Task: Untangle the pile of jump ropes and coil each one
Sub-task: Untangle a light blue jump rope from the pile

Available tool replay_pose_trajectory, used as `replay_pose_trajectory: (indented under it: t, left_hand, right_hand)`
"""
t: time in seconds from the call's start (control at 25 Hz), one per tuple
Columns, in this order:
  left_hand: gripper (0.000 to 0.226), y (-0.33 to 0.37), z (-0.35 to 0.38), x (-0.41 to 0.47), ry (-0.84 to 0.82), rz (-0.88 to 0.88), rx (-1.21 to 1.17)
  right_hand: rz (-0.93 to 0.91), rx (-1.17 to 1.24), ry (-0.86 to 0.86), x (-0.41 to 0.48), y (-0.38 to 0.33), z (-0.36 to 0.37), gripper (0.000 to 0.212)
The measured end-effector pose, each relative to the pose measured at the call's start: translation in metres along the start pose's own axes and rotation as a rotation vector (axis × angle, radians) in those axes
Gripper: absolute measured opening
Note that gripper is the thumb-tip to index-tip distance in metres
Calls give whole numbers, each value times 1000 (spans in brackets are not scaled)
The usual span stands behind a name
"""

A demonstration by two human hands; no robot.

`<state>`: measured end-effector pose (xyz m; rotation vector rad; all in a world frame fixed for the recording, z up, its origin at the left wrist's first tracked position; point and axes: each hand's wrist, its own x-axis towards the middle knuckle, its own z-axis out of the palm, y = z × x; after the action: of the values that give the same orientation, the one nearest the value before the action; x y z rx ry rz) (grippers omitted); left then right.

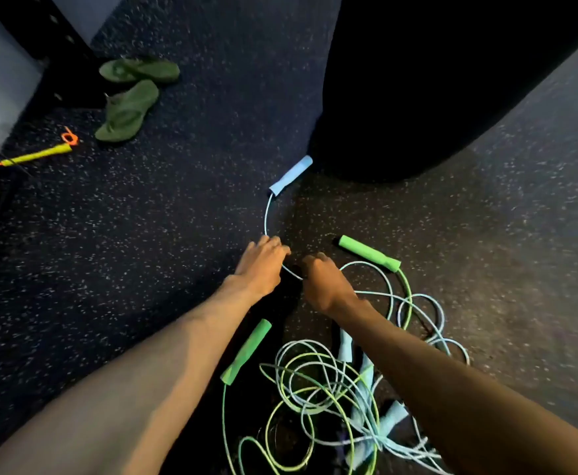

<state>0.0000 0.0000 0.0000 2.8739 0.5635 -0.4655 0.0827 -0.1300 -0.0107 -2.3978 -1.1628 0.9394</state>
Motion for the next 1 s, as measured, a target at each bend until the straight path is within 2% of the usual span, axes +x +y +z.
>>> replay_pose_trajectory:
  t: [0.2,0.32,0.44,0.6,0.8,0.88,1.0]
  left_hand:
    - [54,-17,41,18,44,33,94]
    - [32,-19,53,18,130,18,124]
    - [16,-29,54,9,201,56,99]
    - [14,-25,27,-6,362,90,-152]
    - [24,20,-48,-32,372,-43,-696]
    - [33,36,-74,-46,412,-48,-784]
    - [35,57,-117,-72,376,-6,-812]
  right_hand:
    - [22,-106,68,26,10,36,42]
    - [-8,-99,80,26,12,45,25]
    - [-87,-1,177,8,8,38,12]
    - [-176,117,389,-28,5,12,5]
    - [-203,217,609,-73,-12,-36,9]
    - [-234,220,648,-88,-22,-58,11]
    - [-274,207,678,-116,-41,-96,15]
